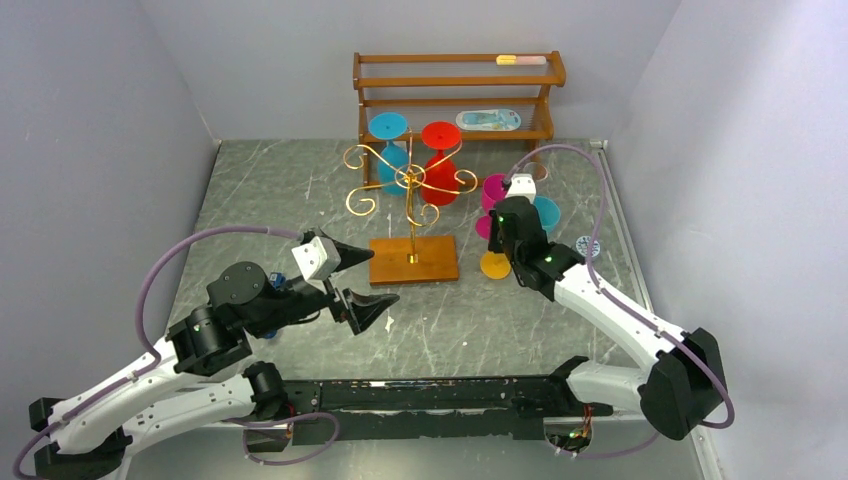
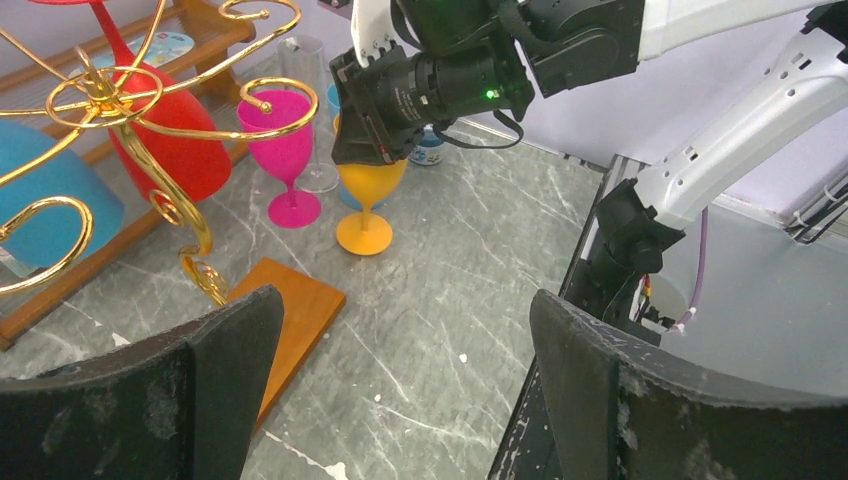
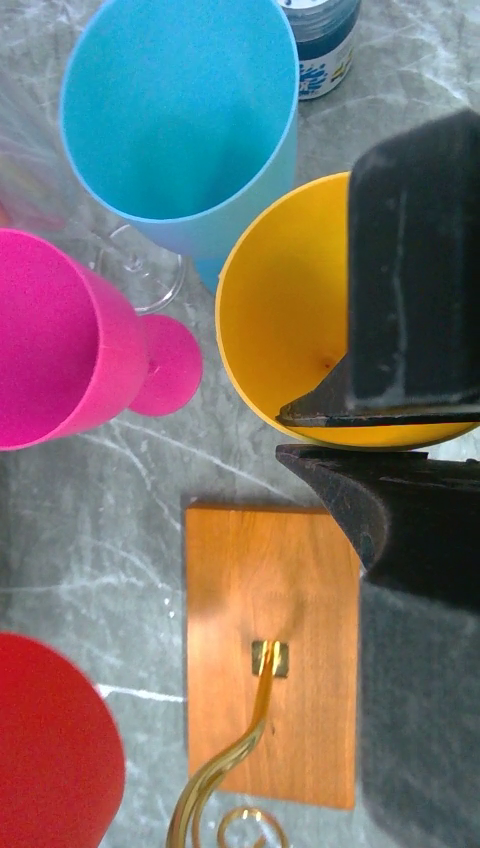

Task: Take the wine glass off the wine glass rack
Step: Place the wine glass at the center of the board, then pick up the wine glass from the wine rack.

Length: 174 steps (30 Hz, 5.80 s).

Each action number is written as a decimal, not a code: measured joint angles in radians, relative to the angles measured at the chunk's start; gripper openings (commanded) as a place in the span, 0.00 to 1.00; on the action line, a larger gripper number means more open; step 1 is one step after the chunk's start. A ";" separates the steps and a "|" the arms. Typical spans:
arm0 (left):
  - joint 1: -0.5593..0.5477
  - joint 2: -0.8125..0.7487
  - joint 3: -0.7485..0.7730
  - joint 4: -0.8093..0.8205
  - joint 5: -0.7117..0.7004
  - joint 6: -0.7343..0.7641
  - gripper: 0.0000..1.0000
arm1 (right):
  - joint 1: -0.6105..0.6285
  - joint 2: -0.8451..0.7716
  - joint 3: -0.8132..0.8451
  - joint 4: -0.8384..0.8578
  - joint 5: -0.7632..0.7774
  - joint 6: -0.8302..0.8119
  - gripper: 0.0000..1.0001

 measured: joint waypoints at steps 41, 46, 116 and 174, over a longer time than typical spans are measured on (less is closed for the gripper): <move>0.000 -0.026 -0.026 -0.024 -0.004 -0.021 0.97 | -0.002 0.199 0.066 0.044 0.093 0.000 0.20; 0.000 -0.020 -0.030 -0.034 -0.005 -0.034 0.97 | -0.010 0.199 0.079 0.024 0.095 0.001 0.32; 0.862 0.998 0.768 0.017 0.646 -0.429 0.64 | -0.015 -0.637 0.043 -0.351 -0.424 0.538 0.57; 0.858 1.047 0.512 0.766 0.758 -1.147 0.05 | -0.015 -0.724 0.042 -0.457 -0.279 0.623 0.58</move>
